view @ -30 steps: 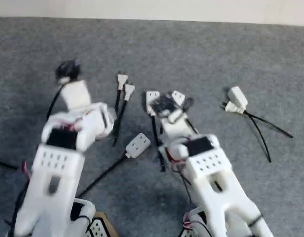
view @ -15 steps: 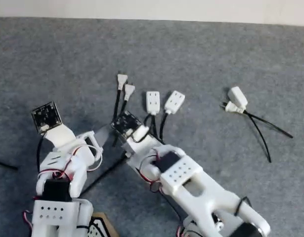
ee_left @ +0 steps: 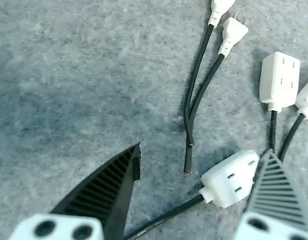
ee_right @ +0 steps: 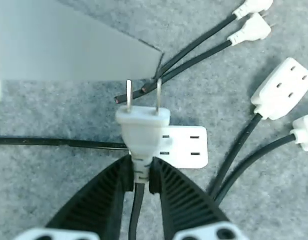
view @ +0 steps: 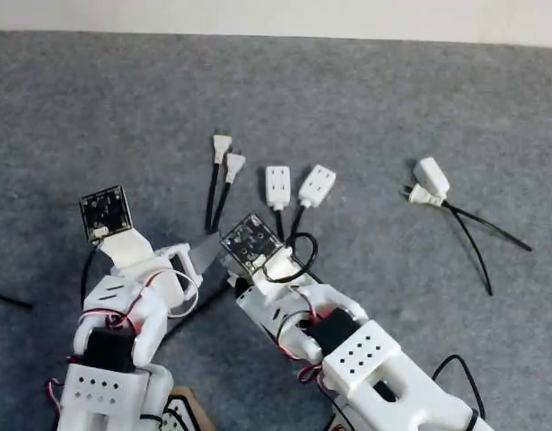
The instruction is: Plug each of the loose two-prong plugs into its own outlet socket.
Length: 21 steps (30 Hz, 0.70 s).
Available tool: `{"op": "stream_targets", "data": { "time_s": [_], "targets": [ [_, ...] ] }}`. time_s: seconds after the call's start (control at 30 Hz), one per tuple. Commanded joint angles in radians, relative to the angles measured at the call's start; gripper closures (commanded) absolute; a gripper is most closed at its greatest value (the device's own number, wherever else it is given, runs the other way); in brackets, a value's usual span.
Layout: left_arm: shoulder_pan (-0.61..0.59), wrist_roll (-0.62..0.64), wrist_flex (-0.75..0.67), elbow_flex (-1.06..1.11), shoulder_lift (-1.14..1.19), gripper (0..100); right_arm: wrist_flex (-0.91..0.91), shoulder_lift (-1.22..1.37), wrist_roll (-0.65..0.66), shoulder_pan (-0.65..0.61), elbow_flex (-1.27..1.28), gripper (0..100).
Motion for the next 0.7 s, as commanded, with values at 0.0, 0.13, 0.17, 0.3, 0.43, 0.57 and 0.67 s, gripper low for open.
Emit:
{"op": "stream_targets", "data": {
  "time_s": [0.0, 0.13, 0.17, 0.3, 0.43, 0.57, 0.67],
  "targets": [
    [0.039, -0.014, 0.003, -0.004, -0.004, 64, -0.001, -0.012, -0.009, -0.008, -0.008, 99.4],
    [0.073, -0.029, -0.003, 0.008, -0.002, 64, 0.015, -0.03, -0.009, -0.008, -0.01, 99.4],
    [0.074, -0.044, -0.005, 0.013, -0.002, 64, 0.019, -0.035, -0.009, -0.008, -0.01, 99.4],
    [0.076, -0.055, -0.008, 0.036, -0.002, 64, 0.104, -0.05, -0.009, -0.008, -0.094, 99.4],
    [0.076, -0.055, -0.018, 0.051, -0.002, 64, 0.197, -0.071, -0.009, -0.005, -0.194, 99.4],
    [0.09, -0.055, -0.014, 0.051, -0.002, 64, 0.24, -0.073, -0.005, -0.002, -0.251, 99.4],
    [0.125, -0.057, -0.012, 0.053, -0.002, 64, 0.251, -0.07, -0.005, -0.002, -0.275, 99.4]
  ]
}}
